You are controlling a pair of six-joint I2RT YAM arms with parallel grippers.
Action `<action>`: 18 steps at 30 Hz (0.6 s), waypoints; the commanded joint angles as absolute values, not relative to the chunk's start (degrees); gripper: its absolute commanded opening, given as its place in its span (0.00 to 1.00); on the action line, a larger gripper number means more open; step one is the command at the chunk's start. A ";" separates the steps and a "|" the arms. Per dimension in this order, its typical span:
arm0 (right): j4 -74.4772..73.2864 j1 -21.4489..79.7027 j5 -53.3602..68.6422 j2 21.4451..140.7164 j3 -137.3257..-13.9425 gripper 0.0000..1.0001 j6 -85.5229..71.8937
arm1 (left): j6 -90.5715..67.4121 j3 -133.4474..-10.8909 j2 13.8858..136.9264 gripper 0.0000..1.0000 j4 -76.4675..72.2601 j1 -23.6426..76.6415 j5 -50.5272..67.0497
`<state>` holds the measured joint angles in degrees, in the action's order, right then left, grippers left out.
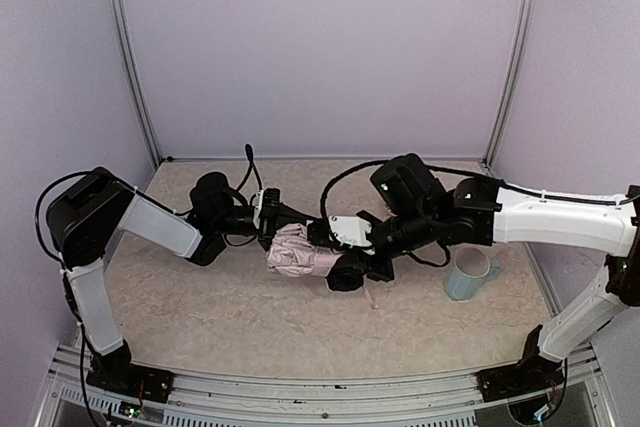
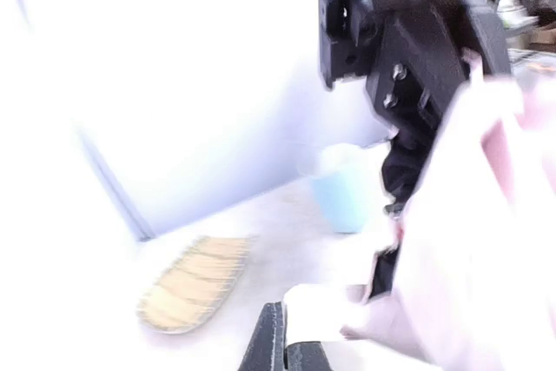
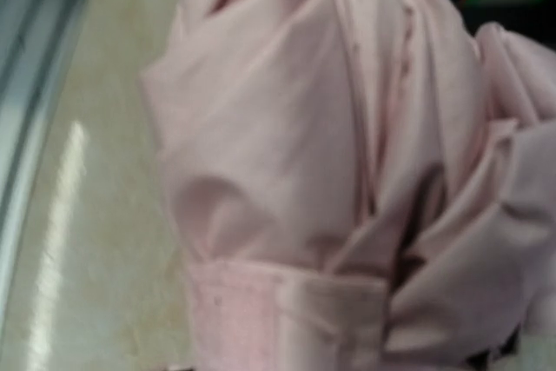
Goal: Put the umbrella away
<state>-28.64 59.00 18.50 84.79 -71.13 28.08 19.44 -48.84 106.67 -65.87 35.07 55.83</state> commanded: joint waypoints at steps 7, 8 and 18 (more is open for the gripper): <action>-28.35 67.36 4.81 87.33 -56.03 0.00 34.95 | 19.44 -49.98 108.95 0.00 -72.72 33.06 52.55; -28.26 68.25 2.17 89.20 -55.06 0.00 35.65 | 22.97 -49.75 108.46 0.00 -69.99 33.50 51.12; -22.84 73.23 -8.86 104.17 -52.83 0.00 40.74 | 46.44 -52.03 108.49 0.00 -48.02 36.14 41.59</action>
